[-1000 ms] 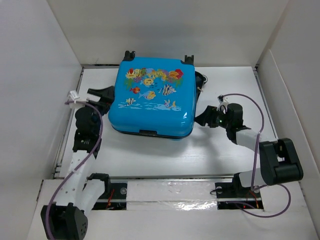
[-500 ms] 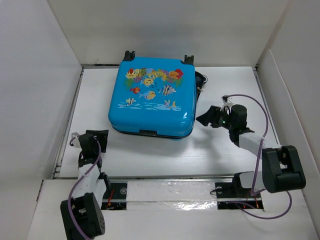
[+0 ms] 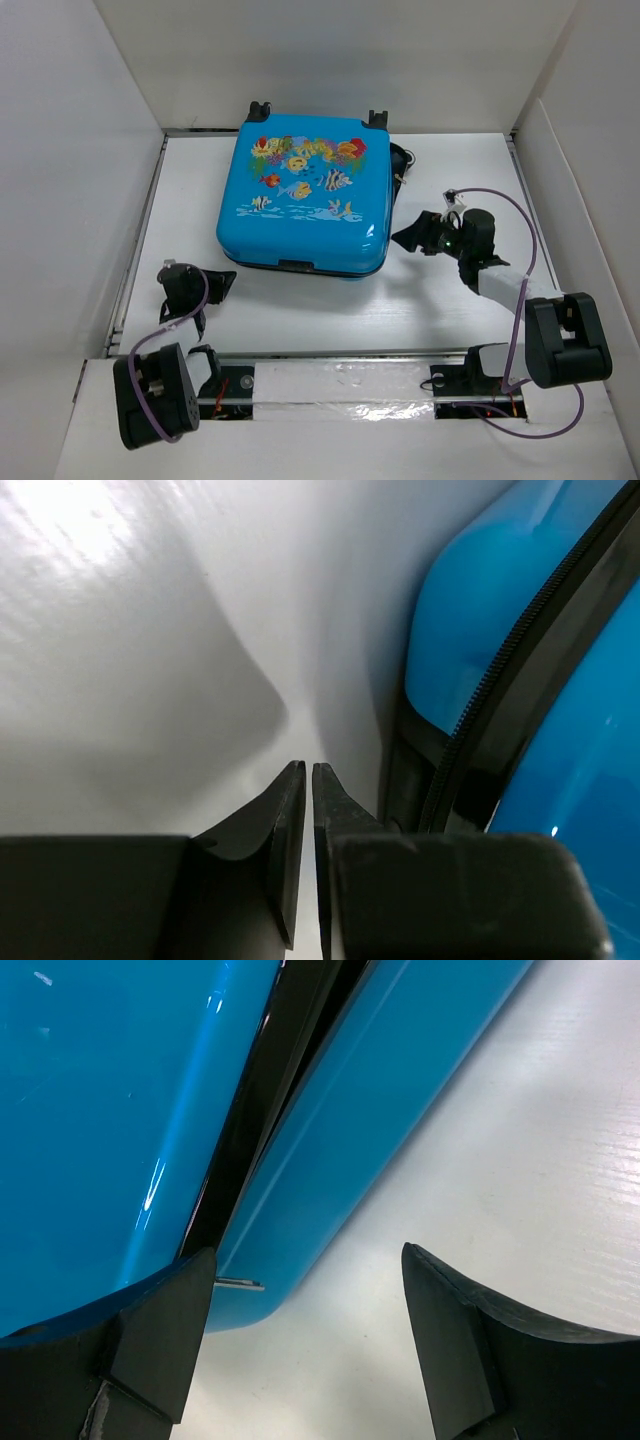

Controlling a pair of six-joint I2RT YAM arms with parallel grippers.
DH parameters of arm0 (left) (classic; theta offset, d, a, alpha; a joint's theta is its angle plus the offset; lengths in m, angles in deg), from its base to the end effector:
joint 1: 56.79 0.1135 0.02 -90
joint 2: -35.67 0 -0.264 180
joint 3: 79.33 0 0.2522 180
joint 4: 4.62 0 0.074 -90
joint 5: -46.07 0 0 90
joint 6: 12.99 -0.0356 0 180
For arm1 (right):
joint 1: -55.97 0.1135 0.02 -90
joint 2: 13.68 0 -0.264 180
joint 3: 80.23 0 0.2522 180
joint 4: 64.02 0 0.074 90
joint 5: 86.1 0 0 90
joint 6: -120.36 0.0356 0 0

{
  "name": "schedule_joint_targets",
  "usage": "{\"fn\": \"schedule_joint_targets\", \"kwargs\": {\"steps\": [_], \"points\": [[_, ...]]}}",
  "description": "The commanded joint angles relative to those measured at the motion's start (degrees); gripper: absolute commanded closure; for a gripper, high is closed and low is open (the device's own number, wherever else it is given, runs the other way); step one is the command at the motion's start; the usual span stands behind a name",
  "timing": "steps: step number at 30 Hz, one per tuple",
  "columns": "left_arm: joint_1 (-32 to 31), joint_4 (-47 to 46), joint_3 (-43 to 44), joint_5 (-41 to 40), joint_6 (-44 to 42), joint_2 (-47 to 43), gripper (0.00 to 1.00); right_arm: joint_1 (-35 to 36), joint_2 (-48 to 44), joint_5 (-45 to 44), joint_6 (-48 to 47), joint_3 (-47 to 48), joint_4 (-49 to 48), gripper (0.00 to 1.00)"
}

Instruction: Pack the luggage

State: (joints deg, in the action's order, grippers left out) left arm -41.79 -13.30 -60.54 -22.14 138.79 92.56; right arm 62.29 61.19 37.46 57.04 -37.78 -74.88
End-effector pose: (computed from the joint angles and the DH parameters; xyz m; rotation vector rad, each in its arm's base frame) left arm 0.1652 0.0306 0.1264 -1.1485 1.8398 -0.8805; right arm 0.2566 0.0482 0.1950 -0.0492 1.9990 0.9447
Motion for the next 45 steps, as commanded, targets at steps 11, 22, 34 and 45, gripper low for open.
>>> {"fn": "schedule_joint_targets", "kwargs": {"steps": [11,22,34,45], "points": [[-1.4,-50.7,-2.5,1.4,14.9,6.1,0.98,0.2,-2.6,0.7,0.3,-0.4,-3.9,0.18],[-13.5,-47.2,12.5,-8.4,11.3,-5.2,0.90,1.2,-14.7,-4.5,-0.1,-1.4,1.5,0.13],[-13.5,-35.1,14.4,-5.0,8.1,6.3,0.87,0.6,-20.6,-12.2,-2.3,-2.9,9.9,0.18],[-14.0,-12.0,21.7,-13.5,-1.6,9.1,0.88,0.1,-26.3,-15.5,-3.4,-4.0,15.9,0.48]]}}
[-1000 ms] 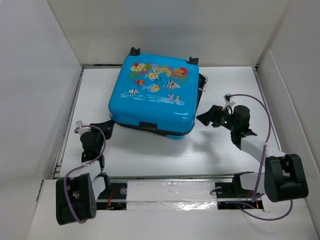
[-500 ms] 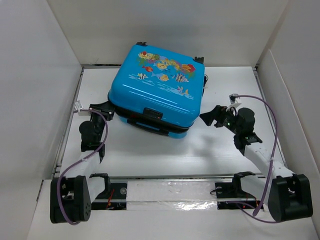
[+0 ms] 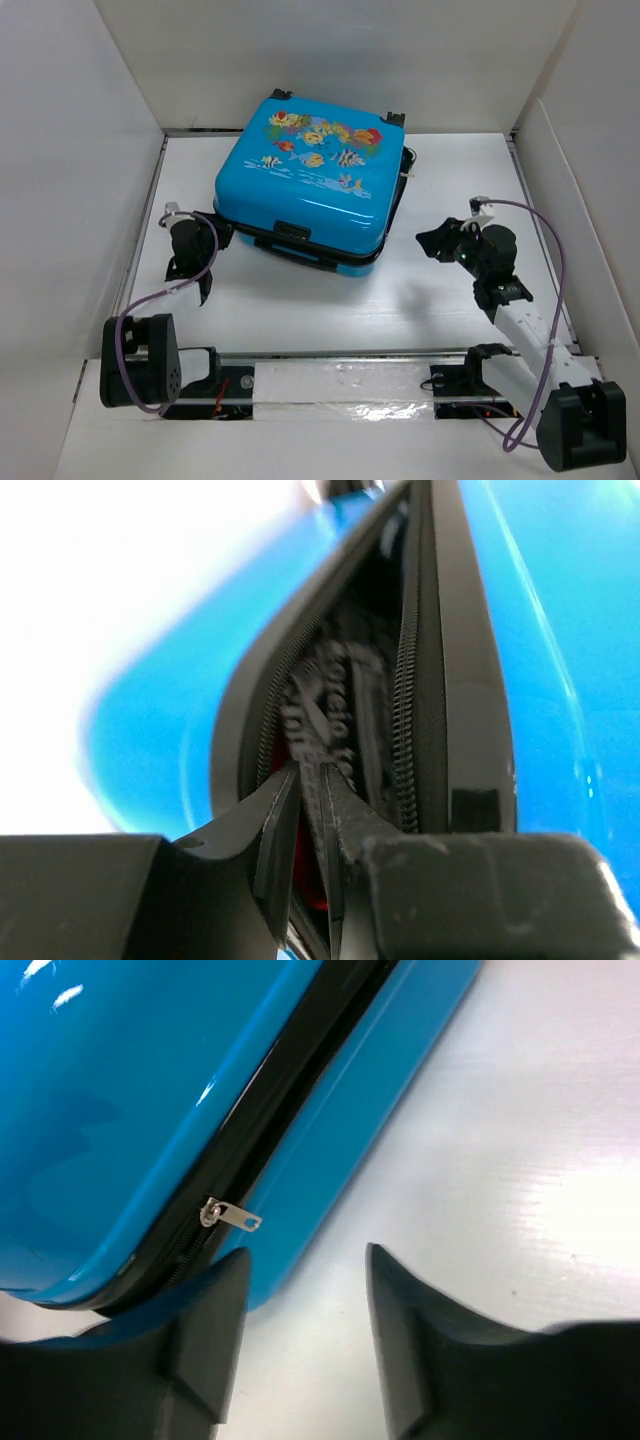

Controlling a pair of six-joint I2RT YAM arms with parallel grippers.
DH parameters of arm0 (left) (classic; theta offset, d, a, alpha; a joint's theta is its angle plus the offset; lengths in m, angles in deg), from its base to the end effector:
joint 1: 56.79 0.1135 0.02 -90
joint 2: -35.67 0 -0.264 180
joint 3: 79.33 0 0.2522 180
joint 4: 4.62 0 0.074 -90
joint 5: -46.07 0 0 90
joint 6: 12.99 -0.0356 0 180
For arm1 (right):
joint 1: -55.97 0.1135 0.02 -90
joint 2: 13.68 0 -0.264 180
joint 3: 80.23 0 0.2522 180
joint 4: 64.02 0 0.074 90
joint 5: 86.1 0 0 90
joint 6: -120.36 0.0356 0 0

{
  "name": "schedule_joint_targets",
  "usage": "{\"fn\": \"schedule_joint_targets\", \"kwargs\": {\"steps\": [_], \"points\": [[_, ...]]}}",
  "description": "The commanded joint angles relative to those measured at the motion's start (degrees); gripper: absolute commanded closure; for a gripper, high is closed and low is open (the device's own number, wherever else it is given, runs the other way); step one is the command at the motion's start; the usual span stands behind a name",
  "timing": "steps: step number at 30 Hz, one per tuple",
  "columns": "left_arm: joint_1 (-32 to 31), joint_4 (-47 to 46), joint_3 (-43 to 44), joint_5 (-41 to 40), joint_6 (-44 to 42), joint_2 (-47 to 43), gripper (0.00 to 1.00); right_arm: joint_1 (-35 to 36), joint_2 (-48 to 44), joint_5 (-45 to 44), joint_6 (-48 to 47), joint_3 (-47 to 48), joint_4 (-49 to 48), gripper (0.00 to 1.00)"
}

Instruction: Pack the luggage

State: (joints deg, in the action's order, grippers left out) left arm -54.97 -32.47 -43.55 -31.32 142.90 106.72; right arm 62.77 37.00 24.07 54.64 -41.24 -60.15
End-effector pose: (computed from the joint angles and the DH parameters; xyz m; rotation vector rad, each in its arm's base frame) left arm 0.2481 0.0001 0.2035 -0.8561 1.5891 -1.0052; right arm 0.2003 0.0362 0.2378 0.0344 1.8832 0.6997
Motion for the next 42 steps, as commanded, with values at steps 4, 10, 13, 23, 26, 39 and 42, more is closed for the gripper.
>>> {"fn": "schedule_joint_targets", "kwargs": {"steps": [4,10,13,23,26,39,42], "points": [[-0.9,19.1,8.1,-15.3,-12.6,-8.0,0.90,-0.4,-3.5,-2.1,-1.2,-1.7,1.0,0.87],[-2.8,32.1,14.4,-24.0,-19.6,-7.2,1.00,2.3,-2.0,2.8,-3.4,-3.8,-2.8,0.98],[-4.5,37.7,18.2,-28.0,-22.6,-5.5,1.00,4.6,-1.8,3.1,-3.5,-3.6,-3.6,0.97],[-7.7,46.3,22.7,-30.5,-25.0,-1.1,1.00,7.3,-2.9,-1.0,-5.7,-1.5,-0.1,0.95],[-7.7,43.6,18.9,-29.7,-24.1,-6.6,1.00,7.3,-0.9,0.1,-5.9,-1.7,-2.8,0.94],[-8.1,31.2,2.2,-8.0,-23.3,-28.1,1.00,7.9,5.7,4.6,-11.4,-3.3,-17.5,0.54],[-10.9,25.1,-3.0,-3.2,-23.1,-27.8,1.00,7.9,9.1,5.7,-13.5,-2.7,-19.6,0.56]]}}
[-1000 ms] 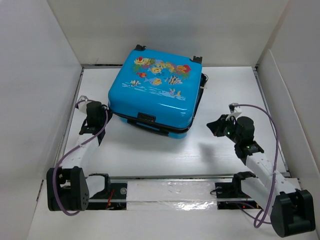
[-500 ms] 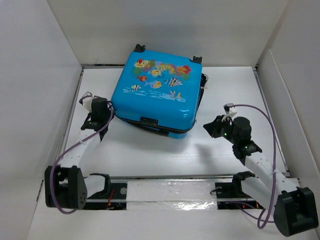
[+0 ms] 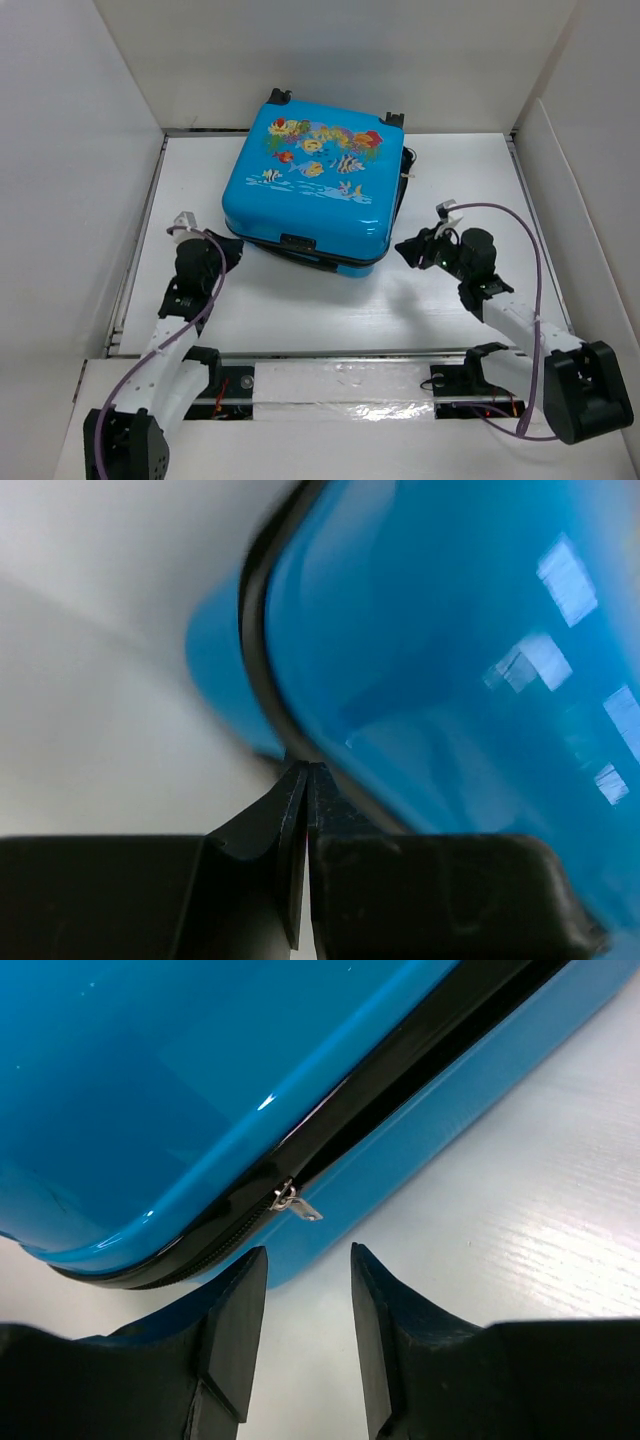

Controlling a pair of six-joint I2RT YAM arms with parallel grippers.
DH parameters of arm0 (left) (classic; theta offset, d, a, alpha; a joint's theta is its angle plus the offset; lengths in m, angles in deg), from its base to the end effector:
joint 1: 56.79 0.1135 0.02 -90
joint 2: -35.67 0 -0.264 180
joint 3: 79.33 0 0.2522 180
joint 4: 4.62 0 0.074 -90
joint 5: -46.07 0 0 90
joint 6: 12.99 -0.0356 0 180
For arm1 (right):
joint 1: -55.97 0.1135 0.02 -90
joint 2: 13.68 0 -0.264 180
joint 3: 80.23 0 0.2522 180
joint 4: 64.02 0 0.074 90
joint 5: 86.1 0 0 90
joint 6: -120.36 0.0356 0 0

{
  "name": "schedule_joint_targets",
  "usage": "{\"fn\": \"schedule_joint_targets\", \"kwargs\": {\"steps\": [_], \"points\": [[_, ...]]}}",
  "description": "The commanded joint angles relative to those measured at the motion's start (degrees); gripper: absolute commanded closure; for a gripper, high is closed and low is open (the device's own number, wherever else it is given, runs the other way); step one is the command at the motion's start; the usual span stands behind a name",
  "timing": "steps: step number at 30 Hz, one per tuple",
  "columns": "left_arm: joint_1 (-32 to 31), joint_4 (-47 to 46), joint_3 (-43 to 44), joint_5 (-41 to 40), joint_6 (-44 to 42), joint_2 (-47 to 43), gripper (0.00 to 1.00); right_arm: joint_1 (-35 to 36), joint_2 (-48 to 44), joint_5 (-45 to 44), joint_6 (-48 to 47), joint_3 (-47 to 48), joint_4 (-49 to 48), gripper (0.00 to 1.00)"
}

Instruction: Pack the luggage

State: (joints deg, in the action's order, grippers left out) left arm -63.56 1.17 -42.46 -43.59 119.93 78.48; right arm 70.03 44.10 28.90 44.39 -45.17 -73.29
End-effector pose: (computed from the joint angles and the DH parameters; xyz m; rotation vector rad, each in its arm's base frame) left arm 0.1832 -0.0220 0.2445 -0.5603 1.7309 -0.6269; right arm 0.2051 0.0669 0.2147 -0.3184 1.8176 0.7390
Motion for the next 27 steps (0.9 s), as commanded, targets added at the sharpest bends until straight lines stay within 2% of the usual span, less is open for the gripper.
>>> {"fn": "schedule_joint_targets", "kwargs": {"steps": [1,3,4,8,11,15,18,27], "points": [[-4.1,-9.3,-4.6,8.6,-0.7,0.9,1.00,0.6,4.1,1.1,-5.2,1.6,-6.9,0.56],[-9.2,-9.0,-4.7,5.1,-2.7,2.1,1.00,0.6,6.4,2.6,-7.1,3.1,-6.7,0.57],[-14.8,-9.3,-4.7,0.9,-3.2,2.5,1.00,0.6,7.4,3.7,-8.2,3.7,-6.9,0.57],[-25.4,-10.1,-5.4,-6.5,-3.8,3.9,1.00,0.6,11.7,7.2,-10.5,5.1,-6.4,0.56],[-28.8,-12.5,-5.7,-6.5,-5.5,5.0,1.00,1.1,12.5,8.7,-10.5,3.8,-10.5,0.52],[-29.4,-16.1,-4.6,-3.2,-7.3,9.4,1.00,1.1,12.7,5.1,-12.5,5.3,-8.1,0.50],[-30.1,-18.3,-4.1,-1.5,-8.1,11.9,1.00,1.1,13.6,7.3,-13.3,5.6,-9.6,0.50],[-35.7,-19.9,-1.9,-3.3,-10.1,15.1,1.00,2.4,16.2,8.6,-15.8,5.9,-13.0,0.53]]}}
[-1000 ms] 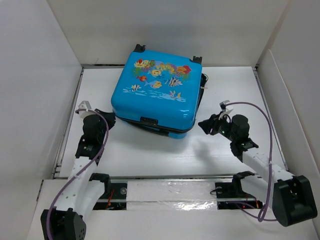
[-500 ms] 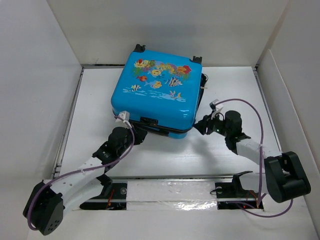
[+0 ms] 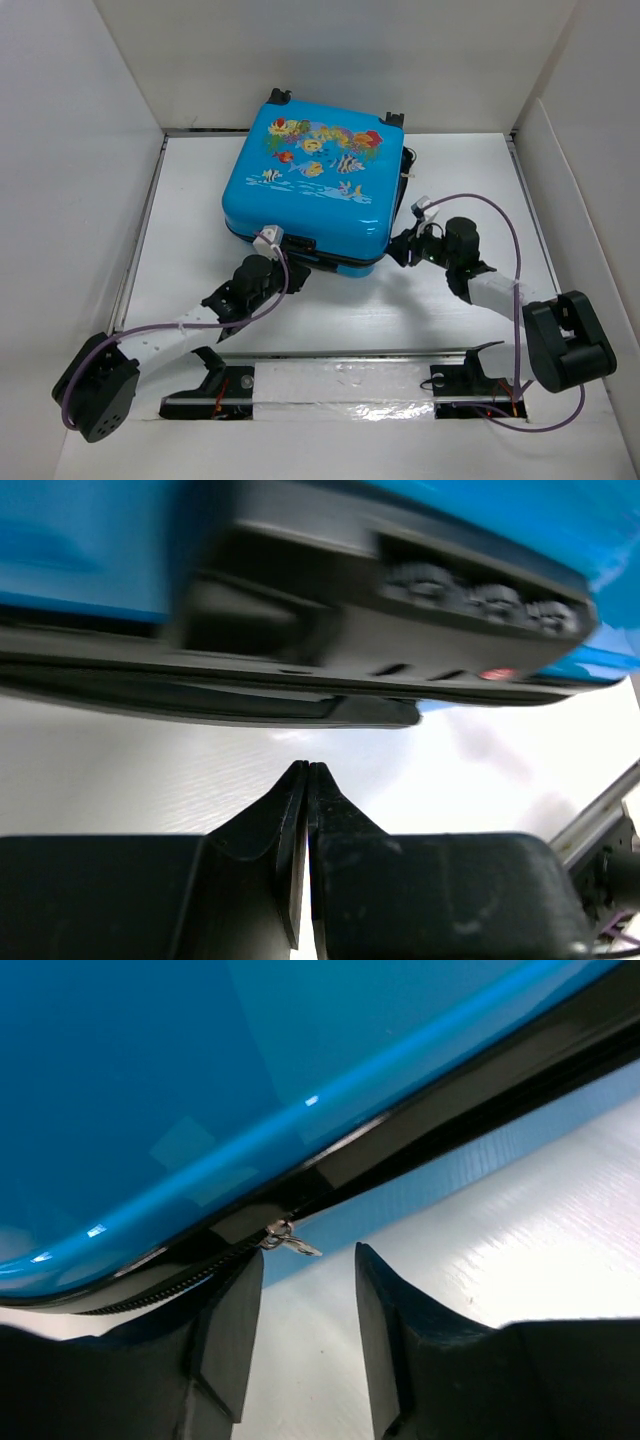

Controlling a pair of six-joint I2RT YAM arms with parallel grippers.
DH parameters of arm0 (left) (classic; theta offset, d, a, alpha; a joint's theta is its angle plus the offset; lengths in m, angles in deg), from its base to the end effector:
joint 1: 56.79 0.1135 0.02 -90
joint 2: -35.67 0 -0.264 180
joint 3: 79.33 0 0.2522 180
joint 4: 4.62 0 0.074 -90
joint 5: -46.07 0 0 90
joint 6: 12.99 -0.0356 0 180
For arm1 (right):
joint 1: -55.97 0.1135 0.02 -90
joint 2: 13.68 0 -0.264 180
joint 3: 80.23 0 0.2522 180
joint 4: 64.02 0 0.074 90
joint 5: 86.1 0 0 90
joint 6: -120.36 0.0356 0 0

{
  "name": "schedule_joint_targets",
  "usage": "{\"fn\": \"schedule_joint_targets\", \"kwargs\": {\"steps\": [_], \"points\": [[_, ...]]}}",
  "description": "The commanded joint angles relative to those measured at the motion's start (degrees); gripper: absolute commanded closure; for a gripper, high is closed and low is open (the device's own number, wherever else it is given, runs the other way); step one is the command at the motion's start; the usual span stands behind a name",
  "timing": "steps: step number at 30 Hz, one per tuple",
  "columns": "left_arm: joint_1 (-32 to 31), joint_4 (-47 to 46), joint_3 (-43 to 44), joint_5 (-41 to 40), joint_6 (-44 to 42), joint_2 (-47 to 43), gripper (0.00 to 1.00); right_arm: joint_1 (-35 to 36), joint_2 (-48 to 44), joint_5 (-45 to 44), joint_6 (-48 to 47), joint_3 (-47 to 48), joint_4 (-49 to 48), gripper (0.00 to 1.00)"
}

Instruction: Pack the luggage

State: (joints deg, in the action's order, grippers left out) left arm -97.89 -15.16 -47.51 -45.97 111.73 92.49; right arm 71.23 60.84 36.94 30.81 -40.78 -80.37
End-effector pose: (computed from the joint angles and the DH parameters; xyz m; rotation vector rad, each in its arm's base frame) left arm 0.1592 -0.1372 0.2005 0.0803 1.9167 -0.8863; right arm 0.2402 0.0857 0.1897 -0.6342 1.7998 0.7313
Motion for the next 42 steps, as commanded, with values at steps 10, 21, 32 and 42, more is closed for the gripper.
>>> {"fn": "schedule_joint_targets", "kwargs": {"steps": [10,21,32,42], "points": [[-3.7,-5.2,4.4,-1.0,-2.6,3.5,1.00,1.7,-1.2,-1.8,-3.2,0.5,-10.1,0.64],[-7.4,-7.3,7.4,-3.1,-4.0,6.1,1.00,1.7,-2.1,-5.3,-0.8,-0.6,-11.4,1.00],[-9.0,-14.5,12.7,-7.2,-4.2,13.7,1.00,15.0,-18.4,-18.2,13.7,-7.5,5.2,1.00],[-9.0,-18.0,19.9,-8.9,-4.0,22.2,1.00,39.2,-27.1,-32.1,22.4,-3.2,25.7,1.00]]}}
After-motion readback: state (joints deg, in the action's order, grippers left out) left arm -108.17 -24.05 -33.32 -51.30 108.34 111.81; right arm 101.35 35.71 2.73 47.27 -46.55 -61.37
